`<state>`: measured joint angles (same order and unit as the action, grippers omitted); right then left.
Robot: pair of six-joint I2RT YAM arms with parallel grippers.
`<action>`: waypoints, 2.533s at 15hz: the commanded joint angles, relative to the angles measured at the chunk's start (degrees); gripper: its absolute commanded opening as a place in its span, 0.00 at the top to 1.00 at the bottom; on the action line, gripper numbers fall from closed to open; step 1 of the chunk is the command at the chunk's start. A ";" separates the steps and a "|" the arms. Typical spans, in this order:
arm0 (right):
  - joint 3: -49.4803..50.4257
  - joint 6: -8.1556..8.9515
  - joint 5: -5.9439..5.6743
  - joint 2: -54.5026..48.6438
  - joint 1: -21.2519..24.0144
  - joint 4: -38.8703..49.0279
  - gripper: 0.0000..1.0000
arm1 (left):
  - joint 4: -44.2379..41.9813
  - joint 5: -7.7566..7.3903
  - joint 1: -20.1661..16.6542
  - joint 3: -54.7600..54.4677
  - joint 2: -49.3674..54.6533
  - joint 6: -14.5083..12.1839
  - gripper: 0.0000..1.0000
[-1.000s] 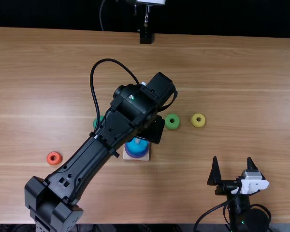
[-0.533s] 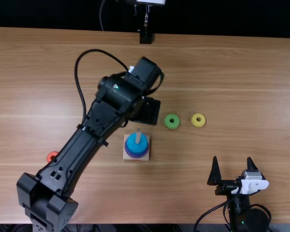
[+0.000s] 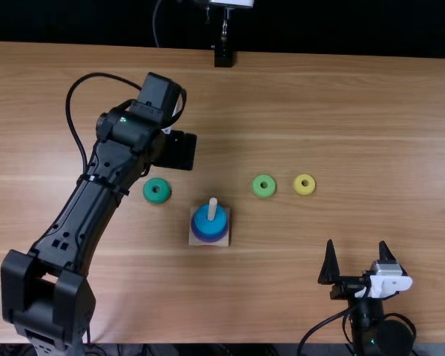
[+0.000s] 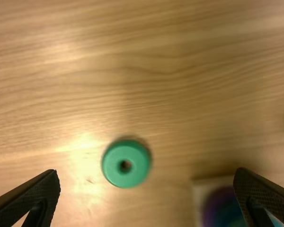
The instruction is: Build the Hanoi tower: stack the rings onto the peg from bottom to top in this color order: purple, dark blue, light blue, dark green, light green, yellow, orange.
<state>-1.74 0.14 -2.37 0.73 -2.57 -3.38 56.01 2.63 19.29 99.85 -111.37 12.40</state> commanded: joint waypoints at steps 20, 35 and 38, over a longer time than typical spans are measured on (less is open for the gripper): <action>0.86 0.17 0.47 -0.73 0.55 0.36 0.00 | -17.09 -0.74 -1.71 -20.75 -4.47 -13.35 0.00; 0.86 0.17 0.47 -0.73 0.55 0.36 0.00 | -16.88 -0.63 -1.71 -21.63 -4.82 -13.35 1.00; 0.86 0.17 0.47 -0.73 0.55 0.36 0.00 | -13.72 -0.74 -1.71 -16.97 -4.56 -13.04 1.00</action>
<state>-1.74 0.14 -2.35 0.73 -2.57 -3.40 43.33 2.35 17.26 80.60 -115.66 -0.16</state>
